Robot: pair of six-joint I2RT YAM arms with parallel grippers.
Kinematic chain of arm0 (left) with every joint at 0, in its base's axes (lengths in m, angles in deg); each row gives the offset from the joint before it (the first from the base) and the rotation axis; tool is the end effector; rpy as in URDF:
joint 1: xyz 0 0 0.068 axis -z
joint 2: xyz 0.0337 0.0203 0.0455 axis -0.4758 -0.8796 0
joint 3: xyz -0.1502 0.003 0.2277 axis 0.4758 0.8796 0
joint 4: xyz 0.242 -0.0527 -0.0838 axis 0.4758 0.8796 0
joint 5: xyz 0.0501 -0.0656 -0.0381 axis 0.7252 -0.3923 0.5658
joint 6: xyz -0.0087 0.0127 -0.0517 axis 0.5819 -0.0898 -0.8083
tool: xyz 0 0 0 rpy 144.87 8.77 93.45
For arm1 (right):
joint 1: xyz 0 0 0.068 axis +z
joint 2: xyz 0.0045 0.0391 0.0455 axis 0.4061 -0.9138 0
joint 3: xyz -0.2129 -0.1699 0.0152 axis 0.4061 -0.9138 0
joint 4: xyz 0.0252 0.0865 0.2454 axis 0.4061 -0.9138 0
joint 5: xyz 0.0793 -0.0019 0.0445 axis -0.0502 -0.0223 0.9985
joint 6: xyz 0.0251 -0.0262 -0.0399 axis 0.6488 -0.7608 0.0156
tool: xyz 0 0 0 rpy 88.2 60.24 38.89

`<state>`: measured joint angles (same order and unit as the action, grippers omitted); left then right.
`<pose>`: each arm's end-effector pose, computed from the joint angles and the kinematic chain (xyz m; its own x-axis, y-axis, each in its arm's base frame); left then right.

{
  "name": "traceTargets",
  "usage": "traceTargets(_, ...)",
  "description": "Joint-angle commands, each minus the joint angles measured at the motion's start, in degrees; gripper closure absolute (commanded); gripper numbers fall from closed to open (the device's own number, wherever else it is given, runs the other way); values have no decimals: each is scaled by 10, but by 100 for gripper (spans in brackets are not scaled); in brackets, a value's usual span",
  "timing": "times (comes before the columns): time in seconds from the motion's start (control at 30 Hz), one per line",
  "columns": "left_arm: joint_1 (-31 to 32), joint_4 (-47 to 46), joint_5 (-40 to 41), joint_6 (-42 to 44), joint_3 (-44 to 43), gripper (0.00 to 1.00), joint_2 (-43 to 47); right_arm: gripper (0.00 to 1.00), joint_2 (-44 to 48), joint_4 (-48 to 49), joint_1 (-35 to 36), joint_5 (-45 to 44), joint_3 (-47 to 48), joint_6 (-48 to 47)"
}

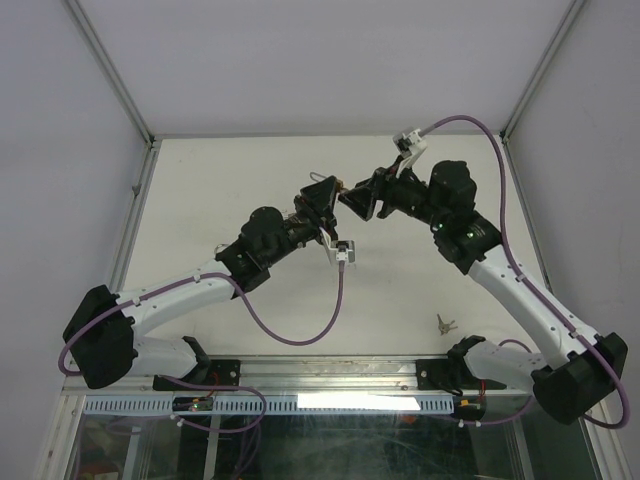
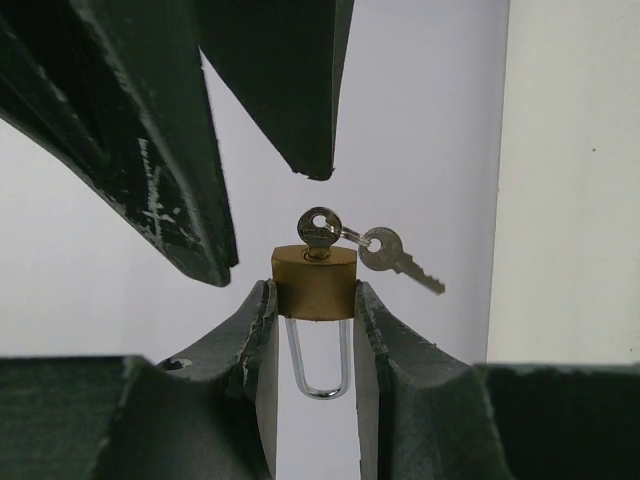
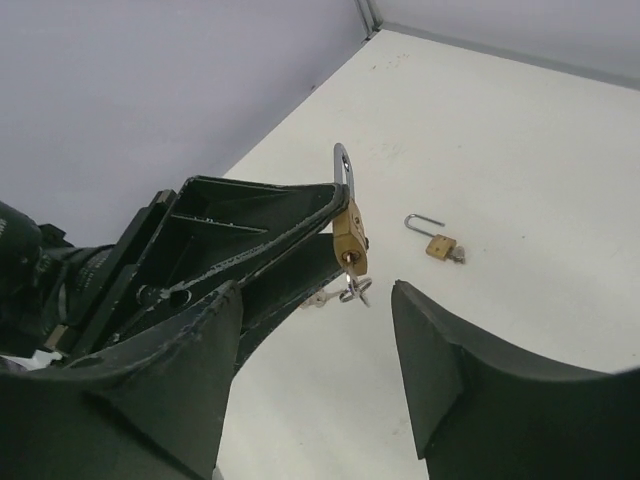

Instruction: Unlock with the key

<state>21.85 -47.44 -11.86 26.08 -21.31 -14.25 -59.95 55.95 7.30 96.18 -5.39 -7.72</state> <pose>0.1932 -0.2329 0.3111 0.7700 0.6321 -0.0875 0.0793 0.0413 0.9960 0.2106 0.1439 0.3871 -0.3506 0.1387 -0.9262 -0.7324 0.5758 0.3634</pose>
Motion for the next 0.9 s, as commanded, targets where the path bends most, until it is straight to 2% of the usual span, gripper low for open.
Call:
traceTargets(0.0, 2, -26, -18, -16, -7, 100, 23, 38, -16, 22, 3, 51, 23, -109)
traceTargets(0.13, 2, -30, -25, -15, -5, 100, 24, 51, -29, 64, 3, 41, 14, -139)
traceTargets(0.3, 2, -32, -33, -15, -5, 100, 23, 54, -54, 131, 3, 70, 16, -111)
traceTargets(0.43, 2, -33, -35, -11, -6, 100, 22, 63, -71, 137, 3, 70, 17, -102)
traceTargets(0.73, 2, -36, -43, -12, -4, 100, 22, 56, -79, 148, 3, 63, 8, -112)
traceTargets(0.87, 2, -37, -43, -13, -3, 100, 22, 73, -88, 158, 3, 72, 18, -109)
